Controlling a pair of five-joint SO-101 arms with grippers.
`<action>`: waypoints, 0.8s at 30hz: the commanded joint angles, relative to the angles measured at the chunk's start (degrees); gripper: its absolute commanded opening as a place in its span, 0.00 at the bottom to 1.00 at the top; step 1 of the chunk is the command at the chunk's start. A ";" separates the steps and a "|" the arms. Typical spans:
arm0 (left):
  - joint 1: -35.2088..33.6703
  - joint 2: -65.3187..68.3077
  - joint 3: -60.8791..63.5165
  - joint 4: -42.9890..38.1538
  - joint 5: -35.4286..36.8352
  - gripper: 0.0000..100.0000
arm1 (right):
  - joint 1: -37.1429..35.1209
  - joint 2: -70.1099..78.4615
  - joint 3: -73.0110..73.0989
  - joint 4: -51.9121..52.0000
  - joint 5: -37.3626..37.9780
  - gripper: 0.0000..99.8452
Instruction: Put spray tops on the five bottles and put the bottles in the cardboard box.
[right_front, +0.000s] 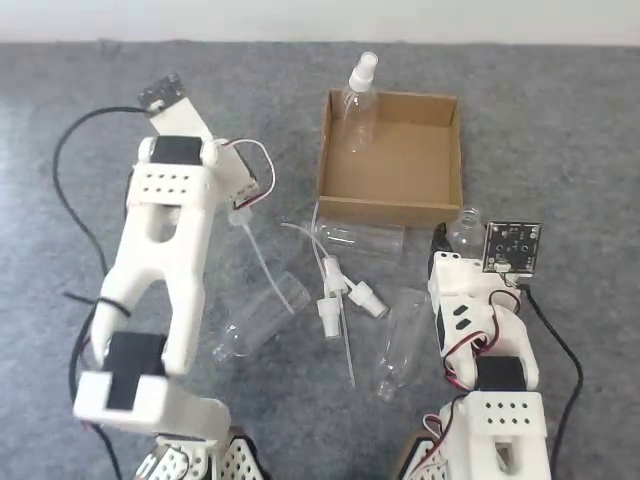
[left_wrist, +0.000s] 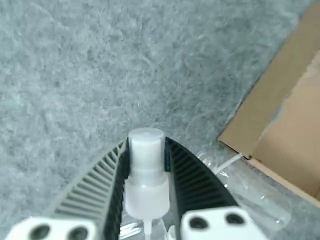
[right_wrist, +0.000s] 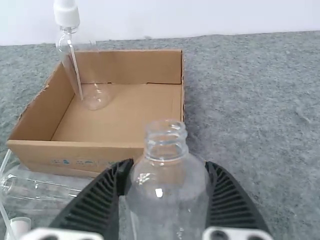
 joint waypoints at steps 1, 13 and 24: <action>-0.26 -9.14 3.47 -4.31 -1.32 0.01 | 0.66 -1.27 -1.14 -1.19 -0.35 0.11; -0.18 -23.56 14.64 -11.43 -1.49 0.01 | 0.57 -1.27 -1.85 -1.01 0.00 0.10; -0.18 -38.77 26.86 -20.04 -1.49 0.01 | -1.71 -1.27 -7.82 6.37 0.00 0.10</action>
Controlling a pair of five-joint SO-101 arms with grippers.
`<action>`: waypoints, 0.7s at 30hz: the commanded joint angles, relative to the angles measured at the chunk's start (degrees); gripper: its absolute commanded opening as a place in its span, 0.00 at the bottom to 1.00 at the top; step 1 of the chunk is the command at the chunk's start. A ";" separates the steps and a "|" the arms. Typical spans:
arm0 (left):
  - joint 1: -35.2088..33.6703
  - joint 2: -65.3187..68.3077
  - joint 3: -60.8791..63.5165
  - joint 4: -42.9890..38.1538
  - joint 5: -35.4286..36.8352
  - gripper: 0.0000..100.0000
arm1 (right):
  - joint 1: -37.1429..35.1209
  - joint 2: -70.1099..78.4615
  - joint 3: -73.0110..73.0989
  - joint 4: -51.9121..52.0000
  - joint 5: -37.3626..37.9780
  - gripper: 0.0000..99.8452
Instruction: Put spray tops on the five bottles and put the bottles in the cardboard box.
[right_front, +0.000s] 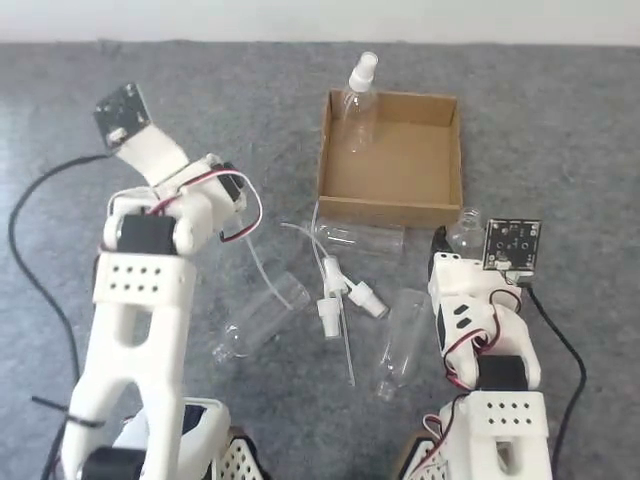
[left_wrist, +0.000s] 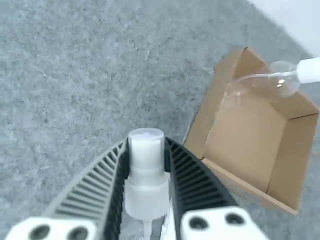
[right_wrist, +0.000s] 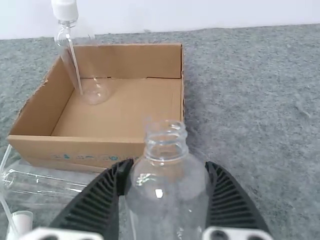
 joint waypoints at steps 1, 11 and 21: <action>-0.09 -7.30 2.51 -4.22 -0.62 0.01 | -2.77 -1.27 -6.15 3.03 0.00 0.10; -2.20 -16.44 6.55 -5.45 -2.46 0.01 | -14.46 -1.27 -16.35 14.11 0.09 0.10; -5.45 -26.64 10.24 -5.45 -2.55 0.01 | -28.62 -0.92 -18.02 14.29 6.33 0.10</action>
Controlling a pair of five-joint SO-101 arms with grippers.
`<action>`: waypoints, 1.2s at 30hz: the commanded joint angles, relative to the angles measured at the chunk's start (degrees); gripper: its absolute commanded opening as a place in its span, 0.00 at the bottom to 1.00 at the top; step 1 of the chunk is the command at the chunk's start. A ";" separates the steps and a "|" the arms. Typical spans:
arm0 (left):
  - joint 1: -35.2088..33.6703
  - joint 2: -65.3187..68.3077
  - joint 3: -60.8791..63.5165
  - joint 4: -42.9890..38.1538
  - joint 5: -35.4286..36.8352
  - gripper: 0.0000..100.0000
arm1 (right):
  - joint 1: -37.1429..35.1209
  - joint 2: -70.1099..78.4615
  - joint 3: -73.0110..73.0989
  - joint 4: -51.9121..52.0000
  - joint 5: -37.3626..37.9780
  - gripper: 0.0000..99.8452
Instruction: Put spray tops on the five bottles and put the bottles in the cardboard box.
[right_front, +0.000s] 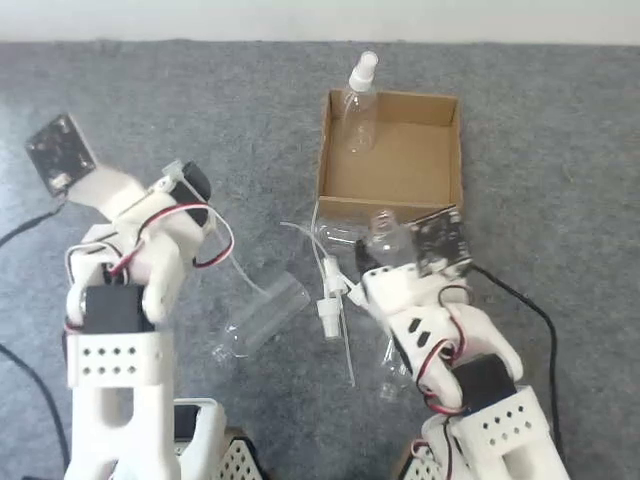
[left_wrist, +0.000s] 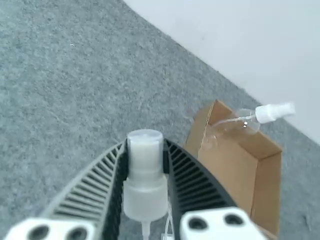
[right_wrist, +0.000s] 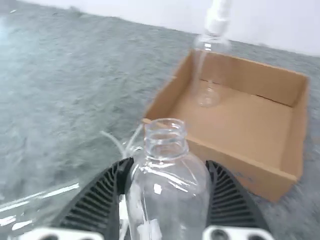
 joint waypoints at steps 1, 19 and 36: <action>-0.35 -6.51 0.66 -1.67 -0.53 0.01 | -4.35 -1.01 -4.22 -0.22 3.52 0.10; -0.35 -23.38 12.44 -10.37 -0.62 0.01 | -14.02 -0.57 -3.16 -6.46 9.14 0.10; -0.44 -28.92 12.62 -10.20 -0.62 0.01 | -19.38 -0.75 8.62 -13.67 9.49 0.10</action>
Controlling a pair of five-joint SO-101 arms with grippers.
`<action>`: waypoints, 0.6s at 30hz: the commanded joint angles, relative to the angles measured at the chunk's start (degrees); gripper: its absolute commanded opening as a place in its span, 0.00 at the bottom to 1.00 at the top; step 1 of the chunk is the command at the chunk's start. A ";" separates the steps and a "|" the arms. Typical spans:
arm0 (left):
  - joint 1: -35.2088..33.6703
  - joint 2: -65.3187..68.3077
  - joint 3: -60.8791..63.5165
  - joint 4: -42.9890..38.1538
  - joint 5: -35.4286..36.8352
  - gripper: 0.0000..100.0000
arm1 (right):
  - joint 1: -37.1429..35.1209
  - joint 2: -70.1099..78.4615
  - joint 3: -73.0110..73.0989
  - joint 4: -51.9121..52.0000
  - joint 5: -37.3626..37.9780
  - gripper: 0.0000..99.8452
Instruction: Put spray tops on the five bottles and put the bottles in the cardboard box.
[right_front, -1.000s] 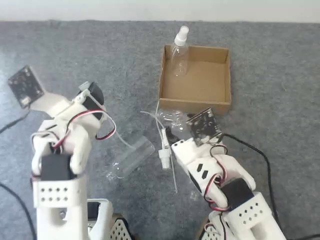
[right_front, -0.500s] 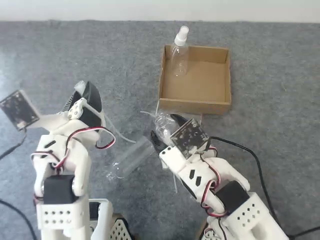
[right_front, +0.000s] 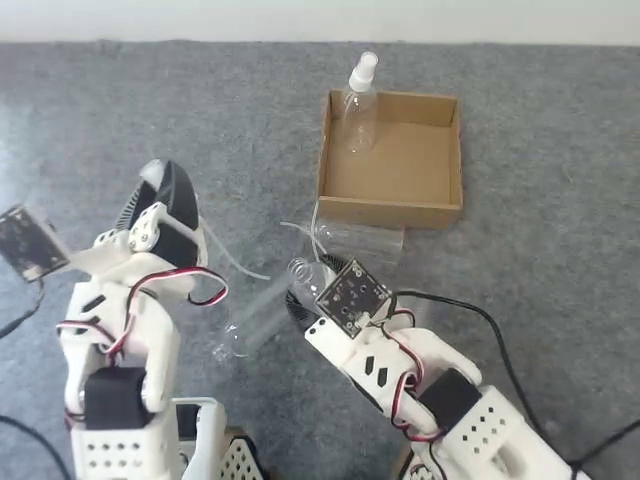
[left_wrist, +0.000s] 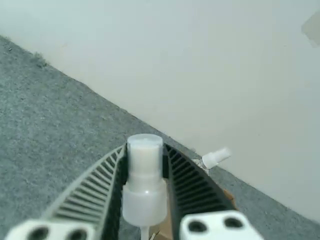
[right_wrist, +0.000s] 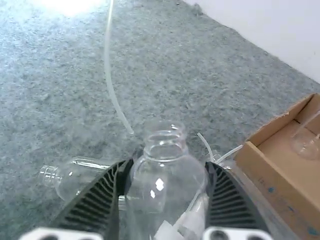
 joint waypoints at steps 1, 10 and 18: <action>-0.26 -2.99 -0.57 -1.67 -0.62 0.01 | -0.48 -0.75 1.41 -4.70 1.14 0.10; 0.00 -10.02 -0.48 -1.67 -0.62 0.01 | -0.48 -0.75 2.90 -5.32 1.14 0.10; 0.35 -12.48 -0.40 -1.67 -0.53 0.01 | -1.98 -0.66 2.99 -4.97 1.14 0.10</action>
